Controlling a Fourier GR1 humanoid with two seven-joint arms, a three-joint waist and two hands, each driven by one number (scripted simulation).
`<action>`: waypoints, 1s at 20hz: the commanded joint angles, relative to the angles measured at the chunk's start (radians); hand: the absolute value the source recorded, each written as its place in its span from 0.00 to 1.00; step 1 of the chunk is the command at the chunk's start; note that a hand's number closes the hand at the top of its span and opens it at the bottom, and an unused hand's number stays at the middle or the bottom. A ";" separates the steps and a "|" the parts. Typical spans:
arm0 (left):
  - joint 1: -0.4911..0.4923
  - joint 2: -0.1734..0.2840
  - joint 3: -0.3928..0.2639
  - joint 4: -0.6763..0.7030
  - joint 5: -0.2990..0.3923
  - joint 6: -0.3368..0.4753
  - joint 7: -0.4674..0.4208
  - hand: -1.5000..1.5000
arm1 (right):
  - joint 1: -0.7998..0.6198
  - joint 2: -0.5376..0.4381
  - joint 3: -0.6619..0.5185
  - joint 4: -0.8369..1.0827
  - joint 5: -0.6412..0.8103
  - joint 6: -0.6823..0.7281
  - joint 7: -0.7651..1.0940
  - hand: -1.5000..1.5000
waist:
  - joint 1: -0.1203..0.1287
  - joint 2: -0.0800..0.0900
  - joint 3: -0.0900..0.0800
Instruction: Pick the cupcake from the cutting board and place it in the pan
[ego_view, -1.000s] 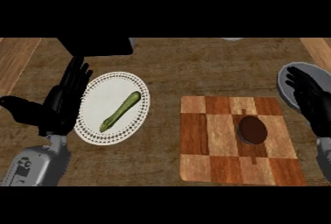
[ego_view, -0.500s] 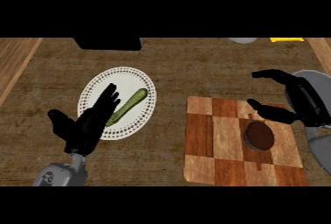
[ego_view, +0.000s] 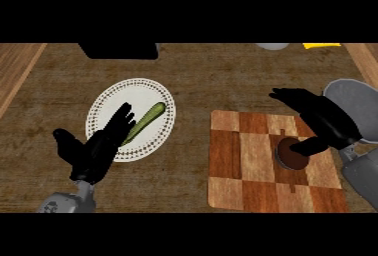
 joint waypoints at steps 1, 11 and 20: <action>0.016 0.000 -0.011 -0.006 0.006 -0.016 0.004 0.50 | -0.035 -0.084 0.139 -0.009 0.181 0.166 0.214 0.00 | 0.003 -0.008 -0.005; 0.006 -0.013 -0.002 0.022 -0.009 -0.010 -0.022 0.50 | -0.155 0.160 0.350 -0.064 0.251 0.772 0.750 0.00 | 0.000 0.000 0.001; 0.036 0.026 0.062 0.023 0.021 -0.078 -0.050 0.50 | -0.071 0.450 0.310 -0.030 0.288 0.912 1.069 0.00 | -0.009 0.003 0.005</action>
